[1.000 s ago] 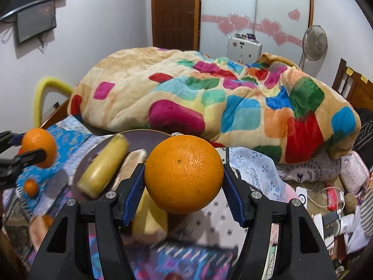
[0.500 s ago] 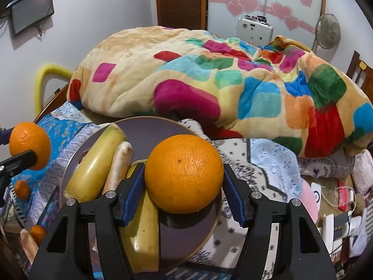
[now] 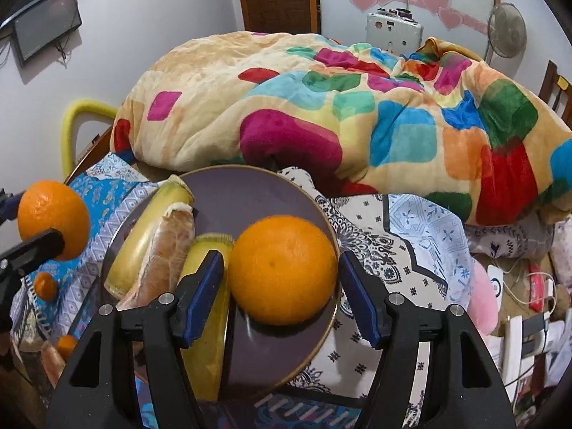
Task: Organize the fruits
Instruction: 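Carry both oranges onto the dark plate and open both tools, then withdraw both open tools from the plate, then grasp the pink pomelo segment with the right tool while the left tool grasps a small mandarin, then carry the pomelo segment and mandarin onto the plate and open both tools, then grasp the dark red date with the right tool while the left tool grasps another mandarin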
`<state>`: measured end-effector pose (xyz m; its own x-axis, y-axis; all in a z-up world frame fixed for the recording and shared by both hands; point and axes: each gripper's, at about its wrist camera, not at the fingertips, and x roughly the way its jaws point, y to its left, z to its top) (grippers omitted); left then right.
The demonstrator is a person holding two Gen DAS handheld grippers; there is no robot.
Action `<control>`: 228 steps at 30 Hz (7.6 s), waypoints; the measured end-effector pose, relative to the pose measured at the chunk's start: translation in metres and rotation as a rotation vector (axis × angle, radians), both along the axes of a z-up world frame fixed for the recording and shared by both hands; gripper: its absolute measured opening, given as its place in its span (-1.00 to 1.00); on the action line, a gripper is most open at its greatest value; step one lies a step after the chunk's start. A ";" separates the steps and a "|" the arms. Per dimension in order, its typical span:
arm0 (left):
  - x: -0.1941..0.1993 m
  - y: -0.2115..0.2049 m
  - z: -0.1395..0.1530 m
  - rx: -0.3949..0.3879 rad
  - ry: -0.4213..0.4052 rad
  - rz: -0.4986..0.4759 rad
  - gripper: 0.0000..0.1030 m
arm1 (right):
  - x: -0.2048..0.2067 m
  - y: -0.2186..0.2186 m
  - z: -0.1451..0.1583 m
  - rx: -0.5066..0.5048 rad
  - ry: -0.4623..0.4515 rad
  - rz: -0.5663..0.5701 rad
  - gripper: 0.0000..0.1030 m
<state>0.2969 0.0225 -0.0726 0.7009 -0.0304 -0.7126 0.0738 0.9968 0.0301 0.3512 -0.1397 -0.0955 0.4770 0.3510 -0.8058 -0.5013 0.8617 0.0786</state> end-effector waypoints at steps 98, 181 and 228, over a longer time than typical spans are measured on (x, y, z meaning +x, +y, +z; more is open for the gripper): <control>-0.171 0.084 -0.064 -0.092 0.087 0.141 0.16 | -0.178 0.061 -0.017 0.126 -0.039 0.226 0.30; 0.012 0.002 -0.045 0.006 0.063 -0.031 0.05 | -0.087 -0.041 0.027 0.046 -0.201 0.004 0.04; -0.096 -0.011 -0.067 -0.082 0.145 -0.125 -0.24 | -0.139 -0.051 -0.002 0.022 -0.128 0.066 -0.62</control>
